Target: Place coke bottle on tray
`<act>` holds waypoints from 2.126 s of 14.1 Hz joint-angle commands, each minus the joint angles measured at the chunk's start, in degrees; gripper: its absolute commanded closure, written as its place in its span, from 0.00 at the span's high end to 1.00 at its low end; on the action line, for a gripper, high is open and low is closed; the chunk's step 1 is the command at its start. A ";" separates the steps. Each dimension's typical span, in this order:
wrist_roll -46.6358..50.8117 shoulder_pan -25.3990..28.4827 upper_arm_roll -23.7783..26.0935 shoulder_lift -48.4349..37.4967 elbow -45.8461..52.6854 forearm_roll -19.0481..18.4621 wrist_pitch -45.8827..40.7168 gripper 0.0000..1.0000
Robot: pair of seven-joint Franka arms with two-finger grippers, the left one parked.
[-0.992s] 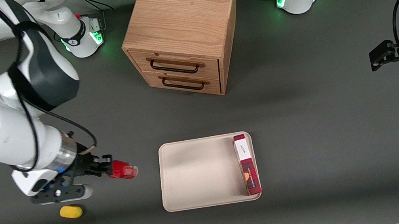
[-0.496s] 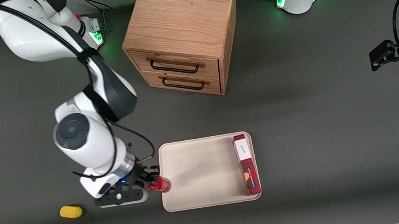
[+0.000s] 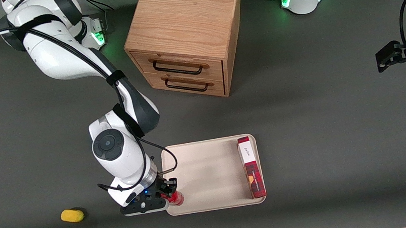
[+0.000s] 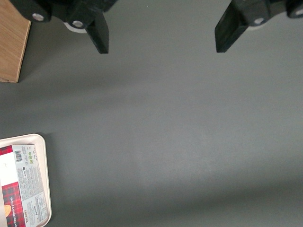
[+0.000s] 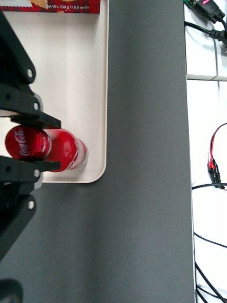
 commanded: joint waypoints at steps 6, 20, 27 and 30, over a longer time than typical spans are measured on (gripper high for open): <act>3.08 1.36 -1.83 1.95 2.76 -1.29 0.88 0.44; 3.00 -0.47 -1.57 -11.56 -4.33 -1.11 -12.72 1.00; -12.45 -9.25 -0.78 -35.74 -25.45 0.73 -21.85 1.00; -16.24 -12.95 -0.78 -40.84 -25.54 2.41 -30.12 1.00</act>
